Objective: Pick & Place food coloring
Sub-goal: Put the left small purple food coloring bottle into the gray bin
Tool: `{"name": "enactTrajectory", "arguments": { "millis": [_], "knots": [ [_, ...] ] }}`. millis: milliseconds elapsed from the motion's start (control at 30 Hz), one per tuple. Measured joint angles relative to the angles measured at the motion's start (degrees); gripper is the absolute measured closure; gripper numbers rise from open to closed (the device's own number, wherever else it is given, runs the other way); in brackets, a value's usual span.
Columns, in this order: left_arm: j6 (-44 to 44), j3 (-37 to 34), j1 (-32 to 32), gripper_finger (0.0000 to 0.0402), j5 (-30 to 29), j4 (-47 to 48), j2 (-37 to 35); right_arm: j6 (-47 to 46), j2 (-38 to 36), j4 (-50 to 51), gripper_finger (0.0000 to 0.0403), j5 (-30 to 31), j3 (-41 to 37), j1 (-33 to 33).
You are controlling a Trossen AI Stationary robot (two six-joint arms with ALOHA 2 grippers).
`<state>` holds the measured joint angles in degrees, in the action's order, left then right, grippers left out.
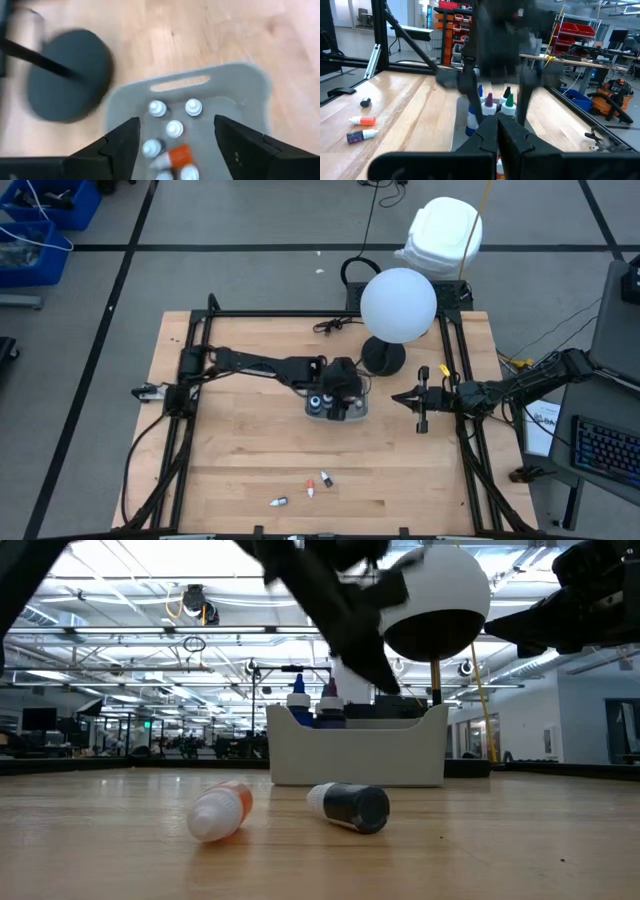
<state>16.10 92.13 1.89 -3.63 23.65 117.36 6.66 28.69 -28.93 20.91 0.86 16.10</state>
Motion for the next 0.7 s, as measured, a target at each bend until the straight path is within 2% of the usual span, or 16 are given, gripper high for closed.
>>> {"name": "enactTrajectory", "arguments": {
  "millis": [133, 300, 400, 467, 567, 700],
  "knots": [
    [-2.57, -0.01, -3.78, 0.0131, -6.39, 5.75, -7.93, -0.42, 0.00, 0.00, 0.0403, 0.00, 0.00, 0.00],
    [-9.92, 0.03, -10.02, 0.0129, -6.89, 16.89, -22.39, -0.50, -0.01, 0.00, 0.0403, 0.00, 0.00, 0.00],
    [-13.69, 0.05, -14.13, 0.0146, -7.83, 27.05, -30.86, 0.08, 0.00, 0.00, 0.0403, 0.00, 0.00, 0.00],
    [-16.82, -0.49, -17.23, 0.0173, -11.13, 31.59, -36.02, 0.83, 0.00, 0.09, 0.0403, 0.00, 0.00, 0.00],
    [-20.53, -4.91, -22.12, 0.0237, -13.99, 32.98, -44.05, 1.21, -0.01, 0.02, 0.0403, 0.00, 0.00, 0.00],
    [-26.33, -18.17, -28.05, 0.0349, -16.05, 28.02, -54.59, 2.21, -0.02, -1.37, 0.0403, 0.00, 0.00, 0.00]
  ]
}}
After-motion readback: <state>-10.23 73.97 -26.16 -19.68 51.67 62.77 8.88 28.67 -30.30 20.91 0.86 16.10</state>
